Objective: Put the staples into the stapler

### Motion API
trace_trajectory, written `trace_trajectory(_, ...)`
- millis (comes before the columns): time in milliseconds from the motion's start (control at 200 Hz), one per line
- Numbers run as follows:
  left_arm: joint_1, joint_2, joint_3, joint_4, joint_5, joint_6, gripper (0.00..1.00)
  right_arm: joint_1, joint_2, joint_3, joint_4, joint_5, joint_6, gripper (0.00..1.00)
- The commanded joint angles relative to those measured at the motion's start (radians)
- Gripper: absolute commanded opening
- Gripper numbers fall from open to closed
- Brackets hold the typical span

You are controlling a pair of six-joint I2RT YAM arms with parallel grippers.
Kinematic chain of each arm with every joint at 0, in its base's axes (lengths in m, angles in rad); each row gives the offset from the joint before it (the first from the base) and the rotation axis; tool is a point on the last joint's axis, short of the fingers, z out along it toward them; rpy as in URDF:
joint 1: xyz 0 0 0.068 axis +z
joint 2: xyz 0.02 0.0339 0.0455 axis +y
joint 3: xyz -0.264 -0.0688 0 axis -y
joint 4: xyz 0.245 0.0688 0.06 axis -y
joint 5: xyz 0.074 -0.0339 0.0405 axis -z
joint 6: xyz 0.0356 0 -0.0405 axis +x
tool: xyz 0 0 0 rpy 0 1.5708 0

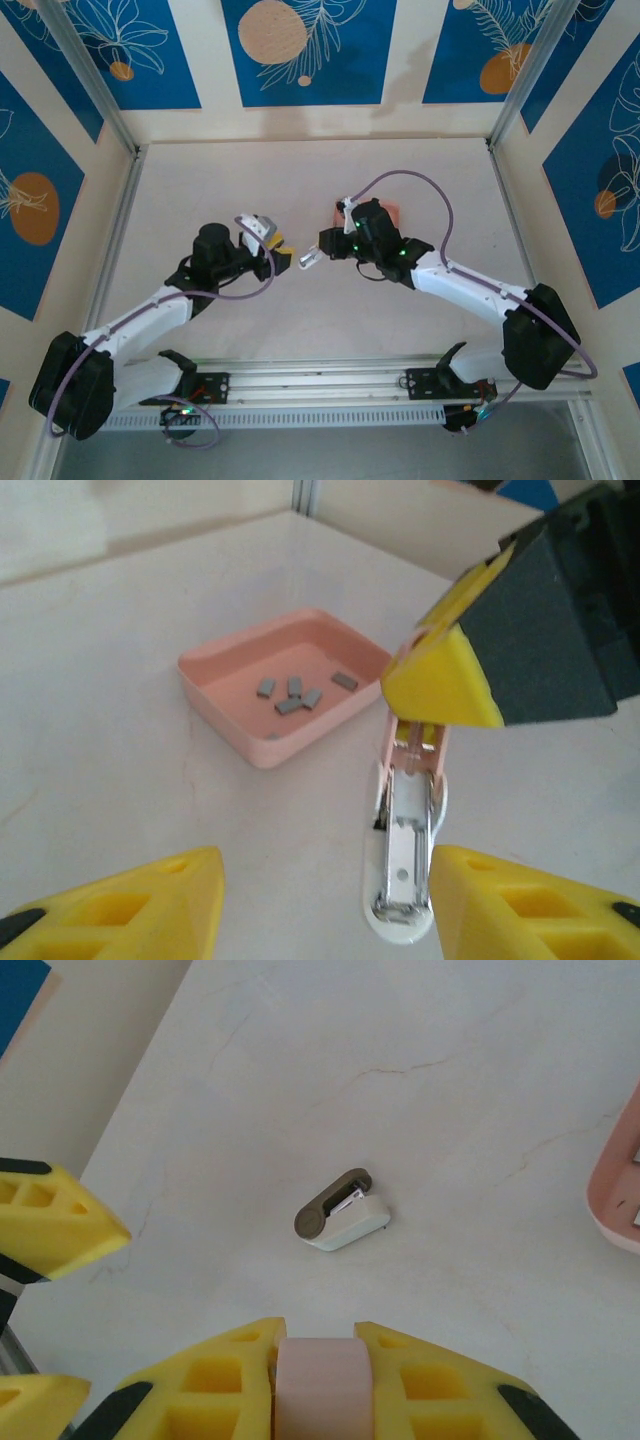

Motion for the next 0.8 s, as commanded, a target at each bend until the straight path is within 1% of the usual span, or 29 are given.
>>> trace_trajectory(0,-0.016,0.002,0.046,-0.155,0.032,0.004,0.57,-0.012,0.027,0.027,-0.007,-0.085,-0.038,0.16)
trace_trajectory(95,-0.017,0.030,0.071,-0.206,0.042,-0.007,0.59,-0.035,0.028,0.011,0.005,-0.173,0.005,0.16)
trace_trajectory(205,-0.022,0.065,0.065,-0.170,0.054,-0.053,0.61,-0.043,0.034,0.007,0.020,-0.222,0.023,0.16)
trace_trajectory(390,-0.043,0.138,0.093,-0.147,0.073,-0.101,0.62,-0.041,0.064,0.028,0.025,-0.238,0.066,0.16)
trace_trajectory(600,-0.053,0.199,0.108,-0.082,0.123,-0.111,0.63,-0.032,0.118,0.068,-0.009,-0.247,0.074,0.16)
trace_trajectory(735,-0.058,0.235,0.131,-0.082,0.138,-0.110,0.61,-0.033,0.141,0.093,-0.019,-0.259,0.076,0.16)
trace_trajectory(795,-0.060,0.242,0.135,-0.079,0.143,-0.102,0.59,-0.033,0.150,0.104,-0.016,-0.272,0.081,0.16)
